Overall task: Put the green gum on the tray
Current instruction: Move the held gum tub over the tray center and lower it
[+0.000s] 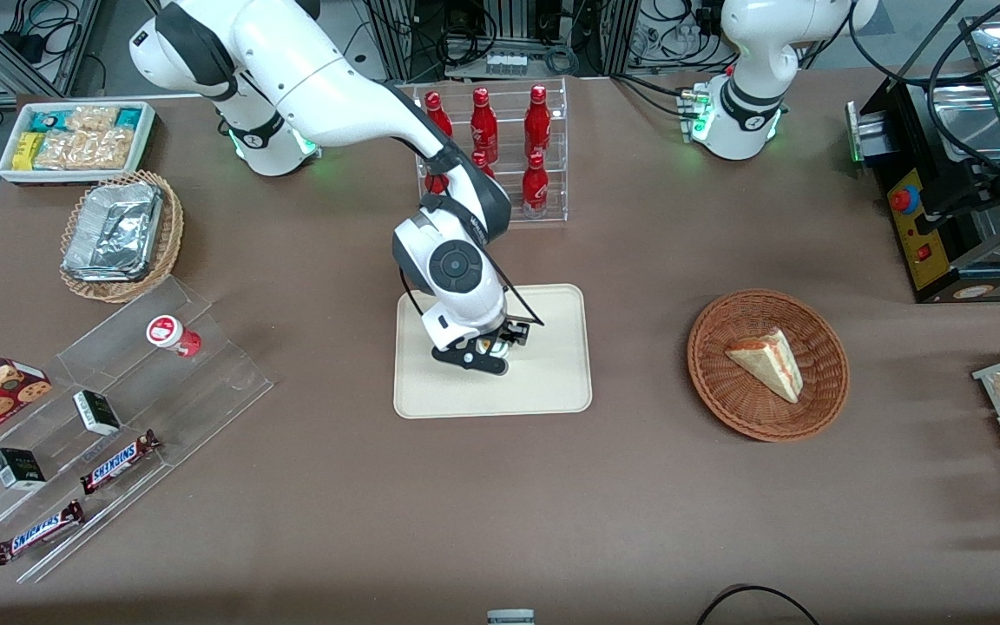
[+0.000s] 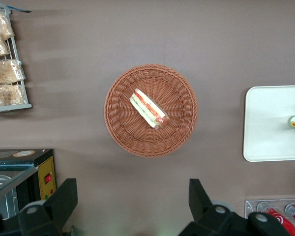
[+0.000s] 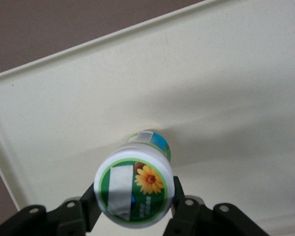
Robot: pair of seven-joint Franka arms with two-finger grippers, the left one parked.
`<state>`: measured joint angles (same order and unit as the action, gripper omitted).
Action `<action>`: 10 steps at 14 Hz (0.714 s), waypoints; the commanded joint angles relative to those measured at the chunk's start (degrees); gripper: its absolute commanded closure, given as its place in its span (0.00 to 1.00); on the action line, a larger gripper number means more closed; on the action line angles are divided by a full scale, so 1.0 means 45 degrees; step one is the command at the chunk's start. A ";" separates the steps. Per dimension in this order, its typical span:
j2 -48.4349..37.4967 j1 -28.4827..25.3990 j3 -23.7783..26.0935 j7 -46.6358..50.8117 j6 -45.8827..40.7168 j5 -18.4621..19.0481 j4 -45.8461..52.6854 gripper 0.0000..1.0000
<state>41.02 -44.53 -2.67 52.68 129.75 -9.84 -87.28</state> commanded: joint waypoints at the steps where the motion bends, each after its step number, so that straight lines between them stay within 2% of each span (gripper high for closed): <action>1: 0.0064 -0.0105 -0.0129 0.0129 0.0131 0.0466 -0.0037 1.00; 5: 0.0064 -0.0105 -0.0129 0.0130 0.0170 0.0663 -0.0174 0.98; 6: 0.0083 -0.0085 -0.0129 0.0130 0.0189 0.0644 -0.0174 0.68; 7: 0.0103 -0.0085 -0.0129 0.0149 0.0190 0.0644 -0.0174 0.31; 8: 0.0103 -0.0085 -0.0129 0.0207 0.0190 0.0644 -0.0174 0.00; 10: 0.0103 -0.0085 -0.0129 0.0188 0.0170 0.0663 -0.0174 0.00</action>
<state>41.58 -44.55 -2.88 52.70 129.76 -7.73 -87.66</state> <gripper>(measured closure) 0.194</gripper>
